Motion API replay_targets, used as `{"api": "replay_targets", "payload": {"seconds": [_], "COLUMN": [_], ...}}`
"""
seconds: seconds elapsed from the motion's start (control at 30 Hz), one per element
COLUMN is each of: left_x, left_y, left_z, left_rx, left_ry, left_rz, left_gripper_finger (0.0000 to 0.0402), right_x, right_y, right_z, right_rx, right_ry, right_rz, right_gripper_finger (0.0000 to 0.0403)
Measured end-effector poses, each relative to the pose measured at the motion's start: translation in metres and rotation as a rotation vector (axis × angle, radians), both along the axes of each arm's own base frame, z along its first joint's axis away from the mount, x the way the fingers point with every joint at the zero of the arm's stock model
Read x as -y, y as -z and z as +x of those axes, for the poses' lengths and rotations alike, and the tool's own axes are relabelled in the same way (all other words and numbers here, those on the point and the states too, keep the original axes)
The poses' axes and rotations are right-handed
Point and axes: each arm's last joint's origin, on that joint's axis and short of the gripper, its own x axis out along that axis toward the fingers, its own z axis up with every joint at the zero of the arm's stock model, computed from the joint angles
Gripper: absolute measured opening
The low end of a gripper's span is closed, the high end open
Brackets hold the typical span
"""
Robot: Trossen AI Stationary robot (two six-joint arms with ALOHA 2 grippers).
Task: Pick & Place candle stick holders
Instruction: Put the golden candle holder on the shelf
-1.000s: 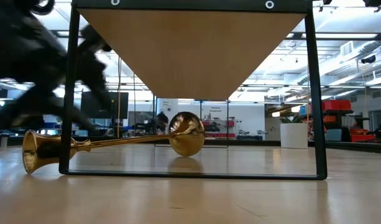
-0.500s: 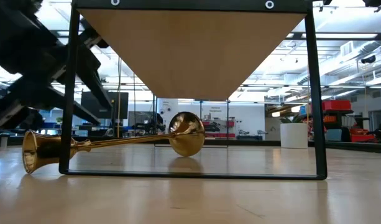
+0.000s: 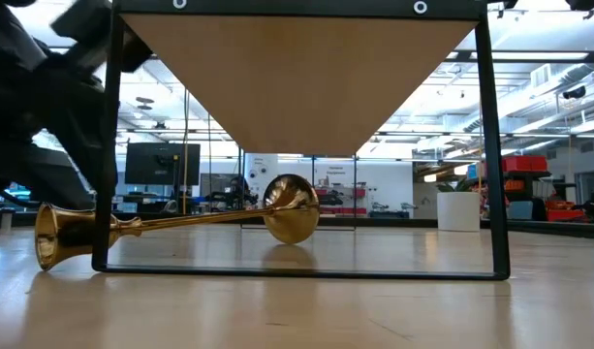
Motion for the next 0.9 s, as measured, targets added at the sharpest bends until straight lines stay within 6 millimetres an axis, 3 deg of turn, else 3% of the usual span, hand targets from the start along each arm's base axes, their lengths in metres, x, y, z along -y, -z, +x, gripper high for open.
{"api": "replay_targets", "payload": {"seconds": [0.43,0.9], "left_x": [0.007,0.025], "left_y": [0.000,-0.010], "left_z": [-0.004,-0.006], "left_rx": [-0.008,0.101], "left_ry": [0.136,0.093], "left_rz": [0.063,-0.121], "left_gripper_finger": [0.0096,0.0096], "right_x": [0.000,0.000], "right_y": [0.000,0.002], "right_z": [0.000,0.000], "right_rx": [0.000,-0.024], "right_ry": [0.000,-0.001], "right_rz": [0.003,0.006], "right_gripper_finger": [0.0191,0.0191]}}
